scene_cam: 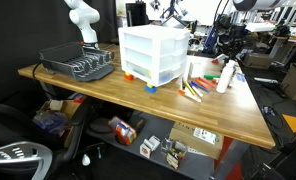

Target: Pick up the lid from the table and close the bottle

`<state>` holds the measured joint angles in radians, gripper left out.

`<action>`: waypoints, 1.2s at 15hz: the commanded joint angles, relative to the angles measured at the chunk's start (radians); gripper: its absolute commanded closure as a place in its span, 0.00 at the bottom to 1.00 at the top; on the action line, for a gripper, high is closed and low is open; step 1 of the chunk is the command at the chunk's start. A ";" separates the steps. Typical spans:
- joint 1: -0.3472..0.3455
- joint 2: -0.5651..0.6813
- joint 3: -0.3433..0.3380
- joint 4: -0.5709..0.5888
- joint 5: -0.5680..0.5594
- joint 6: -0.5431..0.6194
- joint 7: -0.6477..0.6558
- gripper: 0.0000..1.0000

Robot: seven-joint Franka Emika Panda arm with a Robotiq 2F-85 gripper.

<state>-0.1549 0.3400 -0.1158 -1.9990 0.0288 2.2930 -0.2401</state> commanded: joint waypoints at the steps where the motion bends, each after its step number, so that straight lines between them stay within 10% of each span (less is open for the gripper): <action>1: -0.004 0.006 0.007 0.010 -0.018 -0.030 0.015 0.88; 18: -0.022 0.029 0.015 0.024 0.005 -0.056 -0.012 0.88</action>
<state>-0.1559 0.3410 -0.1160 -1.9934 0.0150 2.2657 -0.2348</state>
